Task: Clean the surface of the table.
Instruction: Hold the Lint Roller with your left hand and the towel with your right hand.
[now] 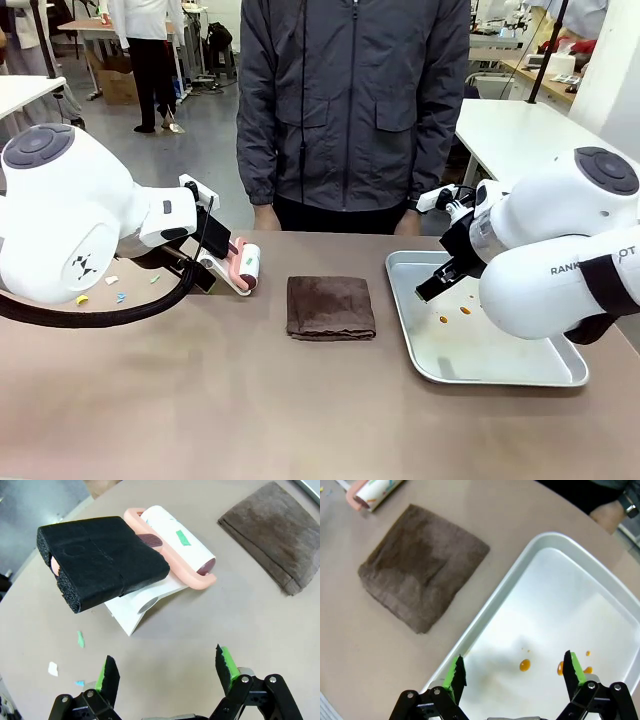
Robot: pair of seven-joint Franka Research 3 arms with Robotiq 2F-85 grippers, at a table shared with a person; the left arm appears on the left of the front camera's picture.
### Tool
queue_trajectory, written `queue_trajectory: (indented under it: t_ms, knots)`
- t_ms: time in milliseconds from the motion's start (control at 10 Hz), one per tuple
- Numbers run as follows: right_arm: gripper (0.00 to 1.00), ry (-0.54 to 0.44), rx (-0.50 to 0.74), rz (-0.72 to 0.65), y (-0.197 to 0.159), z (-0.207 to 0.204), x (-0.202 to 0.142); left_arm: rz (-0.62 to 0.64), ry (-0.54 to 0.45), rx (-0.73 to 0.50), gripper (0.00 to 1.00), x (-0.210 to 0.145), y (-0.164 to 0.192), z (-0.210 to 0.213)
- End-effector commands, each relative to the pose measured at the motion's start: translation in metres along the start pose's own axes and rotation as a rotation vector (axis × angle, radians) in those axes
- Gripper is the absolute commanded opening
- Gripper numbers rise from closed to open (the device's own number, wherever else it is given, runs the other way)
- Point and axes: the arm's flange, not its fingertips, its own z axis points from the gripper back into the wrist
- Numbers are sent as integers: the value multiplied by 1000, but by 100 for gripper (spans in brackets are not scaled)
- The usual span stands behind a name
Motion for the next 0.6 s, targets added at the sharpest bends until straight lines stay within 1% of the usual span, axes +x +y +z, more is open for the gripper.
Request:
queue_trajectory:
  t_ms: [0,100,200,300,400,500]
  knots:
    - [100,43,30,-47,-4,7,-1,-15,-13,-74,100,-6,1,14]
    - [100,62,121,-125,-10,18,-3,10,-25,-151,100,-13,5,33]
    - [100,103,193,-216,-18,28,-6,-1,9,-265,100,-22,9,51]
    - [100,157,274,-359,-27,42,-6,85,125,-345,100,-27,12,71]
    - [100,206,331,-492,-34,54,-6,164,144,-390,100,-32,15,85]
    - [100,214,526,-499,-40,68,-11,191,139,-495,100,-35,20,97]
